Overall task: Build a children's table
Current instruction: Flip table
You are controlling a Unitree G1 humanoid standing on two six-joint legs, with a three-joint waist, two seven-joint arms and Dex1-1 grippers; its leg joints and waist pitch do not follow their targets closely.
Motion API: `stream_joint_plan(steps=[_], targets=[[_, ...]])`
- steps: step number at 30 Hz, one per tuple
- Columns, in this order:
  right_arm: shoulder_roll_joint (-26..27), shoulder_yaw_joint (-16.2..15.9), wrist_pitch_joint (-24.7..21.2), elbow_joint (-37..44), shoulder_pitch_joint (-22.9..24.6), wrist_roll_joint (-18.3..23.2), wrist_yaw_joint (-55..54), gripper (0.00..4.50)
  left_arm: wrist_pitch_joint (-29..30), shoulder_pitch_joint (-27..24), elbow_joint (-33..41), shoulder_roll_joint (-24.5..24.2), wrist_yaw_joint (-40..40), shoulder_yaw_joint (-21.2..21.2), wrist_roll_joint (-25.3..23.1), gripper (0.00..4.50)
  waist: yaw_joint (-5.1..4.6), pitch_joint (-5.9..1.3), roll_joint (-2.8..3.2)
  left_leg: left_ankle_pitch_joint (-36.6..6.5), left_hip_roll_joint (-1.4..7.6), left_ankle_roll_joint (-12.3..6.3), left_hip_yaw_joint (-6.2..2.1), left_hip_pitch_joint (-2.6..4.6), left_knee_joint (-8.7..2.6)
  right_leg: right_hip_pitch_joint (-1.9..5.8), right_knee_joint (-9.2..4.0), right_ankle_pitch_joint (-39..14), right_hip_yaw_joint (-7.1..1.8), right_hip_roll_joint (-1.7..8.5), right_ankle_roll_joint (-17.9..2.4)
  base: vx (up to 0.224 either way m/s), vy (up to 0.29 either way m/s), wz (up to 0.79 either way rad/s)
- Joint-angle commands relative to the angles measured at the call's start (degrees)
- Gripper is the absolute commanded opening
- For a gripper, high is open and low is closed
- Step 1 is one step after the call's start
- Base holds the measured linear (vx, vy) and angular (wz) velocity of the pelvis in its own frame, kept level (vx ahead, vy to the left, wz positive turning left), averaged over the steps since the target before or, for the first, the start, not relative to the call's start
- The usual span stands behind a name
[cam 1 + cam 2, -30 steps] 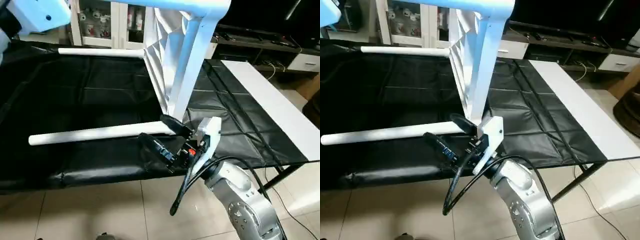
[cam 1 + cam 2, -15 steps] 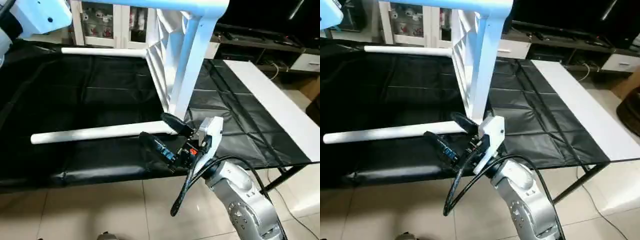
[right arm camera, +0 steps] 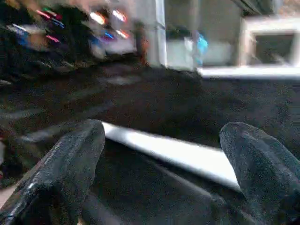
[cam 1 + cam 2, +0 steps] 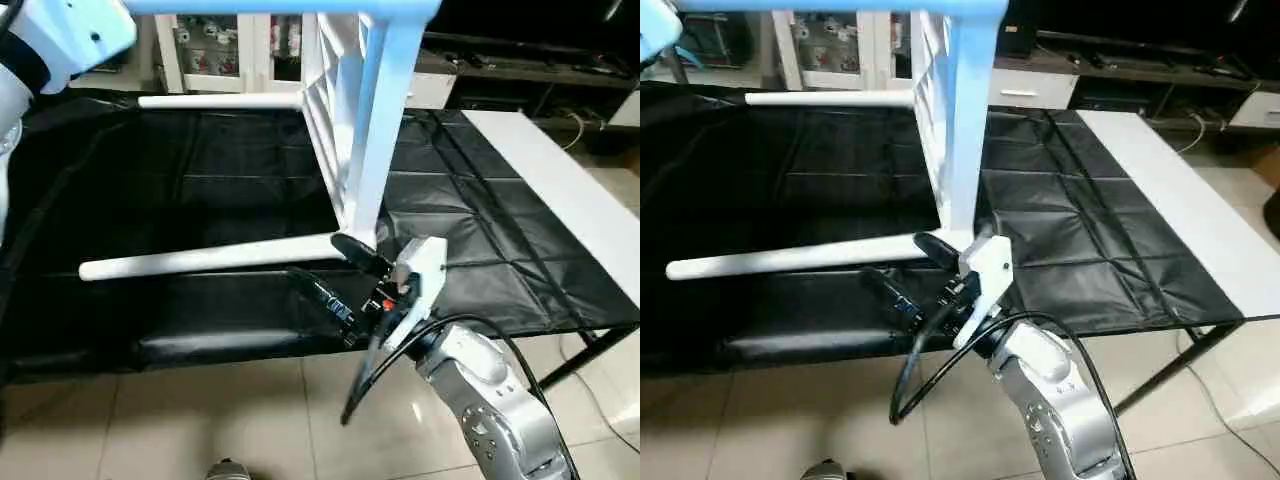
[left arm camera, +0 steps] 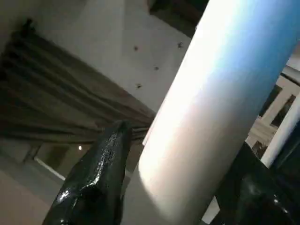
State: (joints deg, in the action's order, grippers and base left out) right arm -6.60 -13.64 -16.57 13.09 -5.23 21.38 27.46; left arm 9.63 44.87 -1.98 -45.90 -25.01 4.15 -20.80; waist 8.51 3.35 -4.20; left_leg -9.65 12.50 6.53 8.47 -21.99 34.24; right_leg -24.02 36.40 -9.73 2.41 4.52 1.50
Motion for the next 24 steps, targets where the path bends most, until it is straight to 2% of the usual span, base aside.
stream_joint_plan(steps=[1,5,6,7,8,10,16,17,18,19,21,22,24], targets=[[0.27,2.54,-0.86,-2.68,-1.07,-1.67,-3.03,4.33,6.1,1.99,0.6,5.17,5.88,8.29,11.3,2.36,-0.17,-3.46,0.59,-20.76,0.07,4.17,0.45,1.39,-4.8,1.24,-4.76,-21.5,-1.76,2.81,-7.04,0.0,0.0,0.0],[1.12,4.95,-1.47,-5.11,-2.71,-1.2,-5.57,4.47,7.37,2.51,2.33,6.66,5.56,9.42,12.51,2.36,-0.1,-3.53,0.54,-19.29,0.02,3.87,0.51,1.17,-4.82,1.47,-4.36,-19.67,-1.69,2.71,-7.3,0.0,0.0,0.0],[1.36,5.52,-1.54,-5.63,-3.14,-0.94,-5.92,4.5,7.47,2.66,2.68,7.1,5.46,9.81,12.91,2.36,-0.07,-3.55,0.39,-18.77,0.04,3.89,0.58,1.2,-4.79,1.45,-4.32,-19.15,-1.67,2.69,-7.24,0.0,0.0,0.0],[1.41,5.65,-1.56,-5.73,-3.23,-0.88,-6.0,4.5,7.49,2.7,2.75,7.19,5.44,9.89,12.99,2.36,0.02,-3.6,0.51,-18.57,0.03,3.9,0.65,1.3,-4.71,1.37,-4.26,-18.52,-1.7,2.69,-7.24,0.0,0.0,0.0],[1.9,6.57,-1.34,-6.53,-3.87,-0.27,-6.43,4.5,8.03,2.8,3.24,7.63,5.43,10.31,13.24,2.36,0.04,-3.63,0.33,-18.13,0.01,3.86,0.63,1.17,-4.74,1.55,-4.24,-18.08,-1.66,2.69,-7.18,0.0,0.0,0.0],[1.9,6.57,-1.34,-6.53,-3.87,-0.27,-6.43,4.5,8.03,2.8,3.24,7.63,5.43,10.31,13.24,2.36,0.28,-3.72,0.55,-17.56,0.02,4.06,0.66,1.29,-4.73,1.52,-4.11,-16.1,-1.62,2.52,-7.06,0.0,0.0,0.0],[2.24,7.26,-1.19,-7.19,-4.39,0.26,-6.66,4.5,8.35,2.88,3.53,7.9,5.34,10.56,13.46,2.36,0.34,-3.89,0.11,-17.41,-0.01,4.43,0.67,1.19,-4.81,1.92,-3.97,-14.43,-1.57,2.53,-6.79,0.0,0.0,0.0],[3.35,9.99,0.06,-10.29,-7.33,2.91,-6.58,4.5,9.33,3.15,4.06,8.84,5.51,11.58,13.99,2.36,0.28,-3.85,-0.44,-17.03,-0.01,4.2,0.77,1.12,-4.78,1.94,-4.08,-14.67,-1.58,2.52,-6.67,0.0,0.0,0.0],[5.07,14.47,0.96,-16.74,-12.31,5.95,-8.48,4.5,10.44,3.58,4.74,9.97,5.53,12.98,14.78,2.36,0.02,-3.99,-0.24,-17.4,0.01,4.16,0.6,1.18,-4.75,1.92,-3.76,-15.32,-1.52,2.78,-7.08,0.0,0.0,0.0],[5.19,14.75,1.03,-17.17,-12.62,6.13,-8.62,4.5,10.52,3.61,4.78,10.04,5.52,13.07,14.83,2.36,-0.35,-4.08,-0.38,-16.95,-0.05,4.31,0.66,1.19,-4.64,1.81,-3.74,-15.55,-1.48,2.8,-7.4,0.0,0.0,0.0],[6.76,17.75,1.73,-21.8,-15.69,8.07,-10.51,4.5,11.09,3.79,5.19,10.65,5.6,13.78,15.17,2.36,-0.25,-4.07,-0.12,-15.86,0.06,4.15,1.09,1.71,-4.3,1.26,-3.77,-13.73,-1.63,2.73,-7.65,0.0,0.0,0.0],[7.45,18.79,2.04,-23.24,-16.64,8.85,-11.07,4.5,11.35,3.79,5.41,10.81,5.75,13.95,15.3,2.36,-0.22,-4.05,-0.09,-14.72,0.0,4.17,1.08,1.4,-4.39,1.62,-3.65,-12.61,-1.51,2.6,-7.73,0.0,0.0,0.0],[8.88,19.95,3.15,-27.68,-19.56,11.24,-8.63,4.5,11.87,3.78,5.65,11.0,5.83,14.06,15.55,2.36,-0.26,-4.23,0.16,-13.23,-0.02,4.21,1.04,1.25,-4.33,1.86,-3.33,-10.13,-1.38,2.46,-8.04,0.0,0.0,0.0]])
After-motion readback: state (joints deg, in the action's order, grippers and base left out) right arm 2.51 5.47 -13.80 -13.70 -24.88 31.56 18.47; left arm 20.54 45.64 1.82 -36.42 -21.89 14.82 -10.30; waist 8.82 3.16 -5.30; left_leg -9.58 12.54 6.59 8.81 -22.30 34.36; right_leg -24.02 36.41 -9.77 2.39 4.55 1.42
